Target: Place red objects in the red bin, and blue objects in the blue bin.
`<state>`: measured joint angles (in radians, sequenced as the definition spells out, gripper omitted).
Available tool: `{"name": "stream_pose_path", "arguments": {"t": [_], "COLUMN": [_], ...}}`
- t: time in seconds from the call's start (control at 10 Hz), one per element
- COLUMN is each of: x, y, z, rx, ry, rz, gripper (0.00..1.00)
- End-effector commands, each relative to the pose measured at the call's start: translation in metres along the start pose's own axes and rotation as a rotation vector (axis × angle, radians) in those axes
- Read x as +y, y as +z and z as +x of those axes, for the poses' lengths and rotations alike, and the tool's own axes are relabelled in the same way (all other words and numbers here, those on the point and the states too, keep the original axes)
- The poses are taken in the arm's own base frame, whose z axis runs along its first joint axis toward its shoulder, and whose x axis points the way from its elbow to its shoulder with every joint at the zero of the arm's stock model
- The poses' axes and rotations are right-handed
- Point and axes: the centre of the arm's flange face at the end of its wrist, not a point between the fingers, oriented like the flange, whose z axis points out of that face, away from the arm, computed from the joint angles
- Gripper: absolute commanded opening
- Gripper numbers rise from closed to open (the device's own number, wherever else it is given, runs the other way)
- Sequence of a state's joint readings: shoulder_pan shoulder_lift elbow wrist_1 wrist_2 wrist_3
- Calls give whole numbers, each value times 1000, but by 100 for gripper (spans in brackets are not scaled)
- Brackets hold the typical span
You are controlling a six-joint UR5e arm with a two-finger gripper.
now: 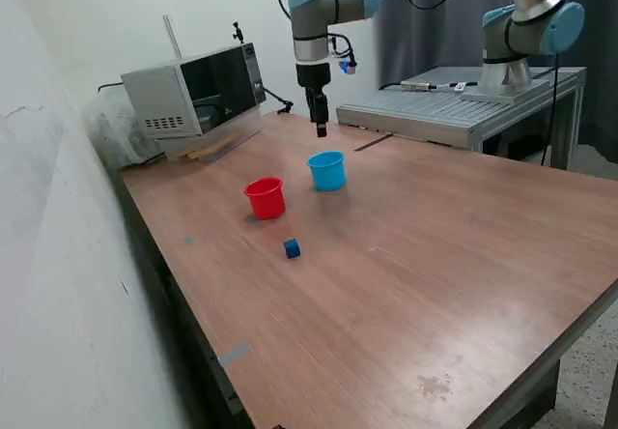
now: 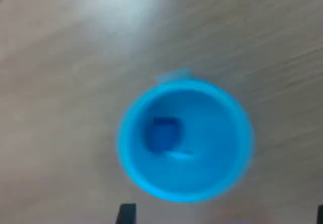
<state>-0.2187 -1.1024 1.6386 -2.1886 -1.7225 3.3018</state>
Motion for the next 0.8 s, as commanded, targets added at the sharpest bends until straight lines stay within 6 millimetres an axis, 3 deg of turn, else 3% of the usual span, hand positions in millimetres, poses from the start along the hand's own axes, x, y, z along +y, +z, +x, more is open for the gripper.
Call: {"name": "stream_pose_path", "arguments": {"t": [0.0, 0.2, 0.4, 0.6, 0.7], "x": [-14, -11, 14, 45, 56], "y": [-48, -65, -59, -46, -42], "z": [83, 117, 133, 151, 174], "rx": [33, 77, 89, 114, 131], "ry": [-280, -407, -407, -274, -208], "rz": [-89, -128, -137, -149, -164], "gripper": [100, 100, 100, 100, 100]}}
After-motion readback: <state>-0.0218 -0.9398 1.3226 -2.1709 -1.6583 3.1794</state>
